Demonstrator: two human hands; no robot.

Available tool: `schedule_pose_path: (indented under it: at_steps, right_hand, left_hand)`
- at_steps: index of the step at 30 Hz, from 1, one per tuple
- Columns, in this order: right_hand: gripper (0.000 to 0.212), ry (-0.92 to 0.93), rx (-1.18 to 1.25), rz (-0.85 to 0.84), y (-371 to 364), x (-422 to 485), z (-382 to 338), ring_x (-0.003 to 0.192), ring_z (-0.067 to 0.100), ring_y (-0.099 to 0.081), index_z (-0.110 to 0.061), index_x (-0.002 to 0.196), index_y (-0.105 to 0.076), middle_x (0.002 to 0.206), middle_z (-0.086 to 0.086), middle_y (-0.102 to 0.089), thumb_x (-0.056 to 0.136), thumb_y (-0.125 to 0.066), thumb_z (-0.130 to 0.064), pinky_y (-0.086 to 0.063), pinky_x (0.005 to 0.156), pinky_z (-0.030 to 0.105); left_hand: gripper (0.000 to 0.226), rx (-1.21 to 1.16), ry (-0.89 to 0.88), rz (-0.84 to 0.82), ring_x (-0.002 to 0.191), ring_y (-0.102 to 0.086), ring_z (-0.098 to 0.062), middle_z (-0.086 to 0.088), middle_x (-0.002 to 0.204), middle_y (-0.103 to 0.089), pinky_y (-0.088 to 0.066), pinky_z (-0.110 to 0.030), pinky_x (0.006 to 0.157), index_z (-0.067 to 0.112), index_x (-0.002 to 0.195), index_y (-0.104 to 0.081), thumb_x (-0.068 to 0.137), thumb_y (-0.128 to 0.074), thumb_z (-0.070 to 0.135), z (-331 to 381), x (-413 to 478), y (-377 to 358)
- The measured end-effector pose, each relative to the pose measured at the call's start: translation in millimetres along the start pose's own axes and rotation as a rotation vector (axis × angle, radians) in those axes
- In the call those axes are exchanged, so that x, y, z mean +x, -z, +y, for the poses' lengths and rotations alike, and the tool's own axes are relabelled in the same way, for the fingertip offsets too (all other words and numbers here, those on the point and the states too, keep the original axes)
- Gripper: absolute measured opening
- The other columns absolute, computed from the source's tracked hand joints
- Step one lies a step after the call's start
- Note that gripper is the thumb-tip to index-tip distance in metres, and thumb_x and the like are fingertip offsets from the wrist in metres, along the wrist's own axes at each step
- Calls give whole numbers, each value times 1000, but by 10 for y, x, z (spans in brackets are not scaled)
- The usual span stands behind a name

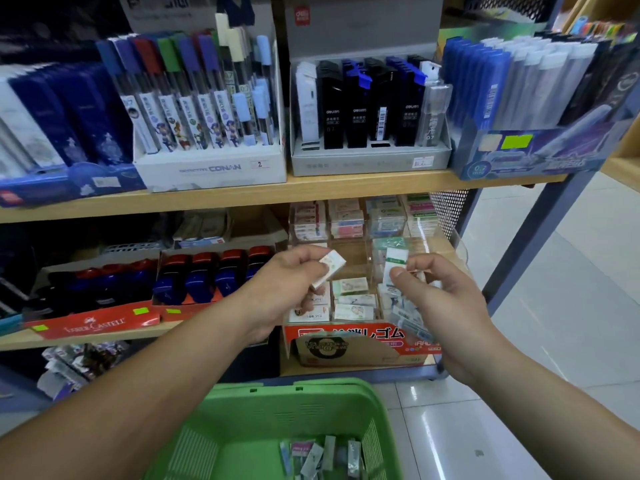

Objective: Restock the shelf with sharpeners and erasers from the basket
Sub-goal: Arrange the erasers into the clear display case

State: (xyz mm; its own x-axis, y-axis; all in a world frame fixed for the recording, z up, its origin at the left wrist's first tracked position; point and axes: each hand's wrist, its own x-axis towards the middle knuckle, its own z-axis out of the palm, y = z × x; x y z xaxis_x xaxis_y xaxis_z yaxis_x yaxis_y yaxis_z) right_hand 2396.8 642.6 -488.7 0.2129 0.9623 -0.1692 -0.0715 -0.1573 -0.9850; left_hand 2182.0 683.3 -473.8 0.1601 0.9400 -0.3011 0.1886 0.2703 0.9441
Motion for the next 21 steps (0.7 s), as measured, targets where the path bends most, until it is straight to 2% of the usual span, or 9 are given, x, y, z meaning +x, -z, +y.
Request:
schedule_pose_path:
  at_steps: [4, 5, 7, 9, 11, 14, 16, 19, 21]
  right_hand:
    - [11, -22, 21, 30, -3, 23, 3, 101, 37, -74, -29, 87, -67, 113, -1, -75, 92, -77, -31, -60, 83, 67]
    - [11, -24, 19, 33, -6, 22, -4, 103, 37, -73, -31, 86, -67, 115, 0, -74, 92, -77, -32, -59, 84, 68]
    - [12, -24, 4, 38, -8, 18, -8, 105, 37, -72, -32, 84, -68, 115, 0, -74, 91, -77, -33, -58, 84, 69]
    - [12, -24, 3, 32, -2, 17, -8, 101, 37, -74, -31, 85, -68, 109, 1, -76, 91, -78, -32, -59, 79, 71]
    - [11, -36, 8, 20, 11, 26, 0, 99, 37, -75, -29, 86, -68, 106, 3, -76, 92, -77, -30, -59, 76, 70]
    - [10, -45, 19, 21, 25, 35, 12, 96, 36, -75, -29, 86, -69, 107, 4, -76, 93, -77, -29, -61, 78, 66]
    - [10, -48, 9, 13, 31, 42, 21, 96, 40, -75, -29, 87, -69, 109, 6, -75, 92, -78, -29, -63, 77, 62]
    - [10, -62, 22, 3, 36, 42, 25, 84, 41, -77, -25, 90, -68, 103, 10, -77, 93, -77, -27, -60, 62, 51]
    - [10, -67, 24, 12, 46, 45, 20, 89, 43, -76, -26, 88, -69, 107, 9, -75, 92, -78, -27, -64, 66, 58]
  left_hand:
    - [15, 160, -62, 87, 89, -72, -33, -11, 100, -75, -60, -51, 78, 22, 111, -66, 96, -68, 19, -19, 75, -93]
    - [18, 169, -72, 97, 81, -71, -32, -12, 95, -75, -60, -50, 74, 19, 112, -65, 95, -69, 16, -14, 98, -101]
    - [29, 142, -84, 77, 70, -67, -23, -11, 88, -74, -58, -37, 67, 18, 122, -61, 95, -67, 9, -4, 135, -105]
    - [40, 85, -84, 28, 75, -73, -22, -15, 97, -73, -61, -31, 72, 24, 130, -58, 97, -63, 3, 4, 160, -121]
    - [36, 65, -85, 5, 78, -76, -21, -17, 104, -72, -61, -29, 70, 24, 125, -60, 98, -61, 1, 19, 164, -138]
    - [26, 110, -88, 29, 66, -71, -8, -13, 96, -77, -54, -24, 57, 19, 117, -64, 98, -62, 1, 24, 177, -145]
    - [23, 122, -78, 62, 62, -69, -3, -10, 97, -78, -50, -23, 54, 16, 117, -66, 99, -60, 2, 22, 188, -137]
    - [22, 133, -82, 105, 64, -72, -5, -15, 105, -74, -57, -20, 59, 12, 118, -67, 99, -60, 1, -4, 215, -102]
    - [22, 216, -130, 119, 72, -76, -13, -15, 105, -71, -63, -26, 68, 13, 115, -68, 97, -65, 1, -39, 239, -92]
